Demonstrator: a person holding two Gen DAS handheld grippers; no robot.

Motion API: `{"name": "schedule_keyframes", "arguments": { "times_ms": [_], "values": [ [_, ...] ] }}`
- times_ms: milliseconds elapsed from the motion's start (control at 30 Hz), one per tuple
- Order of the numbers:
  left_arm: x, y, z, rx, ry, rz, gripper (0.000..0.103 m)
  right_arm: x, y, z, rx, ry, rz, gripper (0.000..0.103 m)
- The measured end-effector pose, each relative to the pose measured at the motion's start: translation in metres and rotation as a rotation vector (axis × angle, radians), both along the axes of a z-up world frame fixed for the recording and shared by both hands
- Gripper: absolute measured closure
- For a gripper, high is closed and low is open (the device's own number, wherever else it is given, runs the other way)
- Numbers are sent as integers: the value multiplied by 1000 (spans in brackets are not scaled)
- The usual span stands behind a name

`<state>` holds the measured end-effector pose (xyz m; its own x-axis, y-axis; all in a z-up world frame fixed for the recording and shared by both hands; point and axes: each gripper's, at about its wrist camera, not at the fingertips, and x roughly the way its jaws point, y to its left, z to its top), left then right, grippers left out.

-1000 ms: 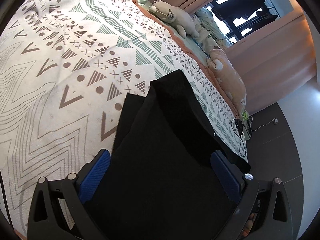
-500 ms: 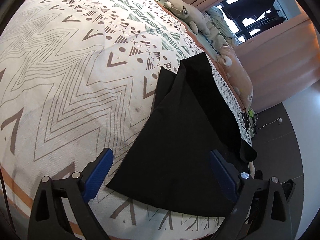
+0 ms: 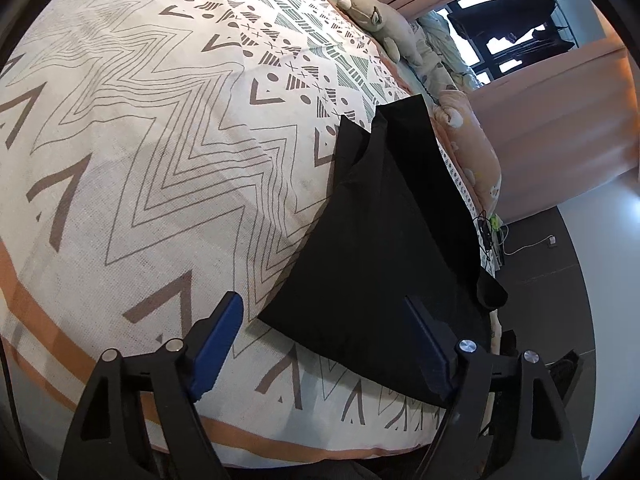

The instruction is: Fold large clothes

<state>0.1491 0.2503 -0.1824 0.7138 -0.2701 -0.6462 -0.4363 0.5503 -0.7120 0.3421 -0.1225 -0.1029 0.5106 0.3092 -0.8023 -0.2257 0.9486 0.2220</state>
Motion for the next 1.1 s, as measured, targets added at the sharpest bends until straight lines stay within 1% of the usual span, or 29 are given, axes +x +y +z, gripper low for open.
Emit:
{"name": "schedule_keyframes", "arguments": {
  "times_ms": [67,133,167,367,400,467,500,533,567,633,667,700,733,800,867,1100],
  "values": [
    [-2,-2,-2,-4,-7,-6,22,-5,-3,-4,-19,3,-15,14],
    [-2,-3,-4,-15,-14,-10,23,-12,-6,-4,-45,-18,-38,14],
    [-1,-4,-5,-20,-17,-12,25,-13,-6,-3,-51,-23,-37,14],
    [6,-7,-12,-36,-12,-26,29,-38,15,-7,-105,-44,12,14],
    [8,-8,-13,-36,-6,-25,31,-42,23,-12,-119,-36,31,14],
    [9,-8,-14,-37,-3,-24,33,-43,35,-23,-125,14,65,15],
    [9,-7,-15,-39,-3,-22,34,-43,41,-31,-141,37,76,17],
    [9,-6,-14,-41,-2,-19,34,-41,45,-38,-167,41,82,17],
    [9,-5,-14,-42,-1,-16,34,-37,50,-46,-200,43,83,17],
    [8,-5,-14,-43,3,-14,34,-27,54,-53,-213,42,76,17],
    [8,-5,-13,-44,3,-13,34,-21,56,-54,-224,35,74,19],
    [7,-5,-13,-45,5,-9,34,-15,57,-54,-228,34,70,25],
    [7,-5,-13,-45,7,-3,34,-6,58,-54,-230,32,60,29],
    [9,-4,-14,-47,13,9,34,12,61,-55,-244,32,51,42],
    [10,-4,-14,-50,19,15,34,31,66,-59,-256,40,52,44],
    [14,-4,-16,-49,49,56,34,100,94,-64,-310,33,91,44]
  ]
}}
